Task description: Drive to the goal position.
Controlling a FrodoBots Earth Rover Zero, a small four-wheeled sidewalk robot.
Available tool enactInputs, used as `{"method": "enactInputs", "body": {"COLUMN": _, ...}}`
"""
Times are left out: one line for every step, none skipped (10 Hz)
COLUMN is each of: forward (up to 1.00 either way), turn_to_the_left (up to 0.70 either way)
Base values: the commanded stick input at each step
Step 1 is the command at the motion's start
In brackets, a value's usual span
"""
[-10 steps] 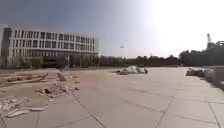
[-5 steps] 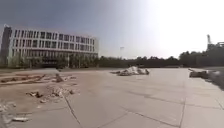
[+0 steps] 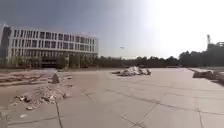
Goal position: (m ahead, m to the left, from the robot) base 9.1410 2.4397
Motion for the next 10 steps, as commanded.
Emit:
{"method": "enactInputs", "body": {"forward": 0.70, "turn_to_the_left": 0.00}}
{"method": "enactInputs", "body": {"forward": 0.70, "turn_to_the_left": 0.00}}
{"method": "enactInputs", "body": {"forward": 0.70, "turn_to_the_left": 0.00}}
{"method": "enactInputs", "body": {"forward": 0.70, "turn_to_the_left": 0.00}}
{"method": "enactInputs", "body": {"forward": 0.70, "turn_to_the_left": 0.00}}
{"method": "enactInputs", "body": {"forward": 0.70, "turn_to_the_left": 0.00}}
{"method": "enactInputs", "body": {"forward": 0.70, "turn_to_the_left": 0.00}}
{"method": "enactInputs", "body": {"forward": 0.70, "turn_to_the_left": 0.00}}
{"method": "enactInputs", "body": {"forward": 0.70, "turn_to_the_left": 0.00}}
{"method": "enactInputs", "body": {"forward": 0.70, "turn_to_the_left": 0.00}}
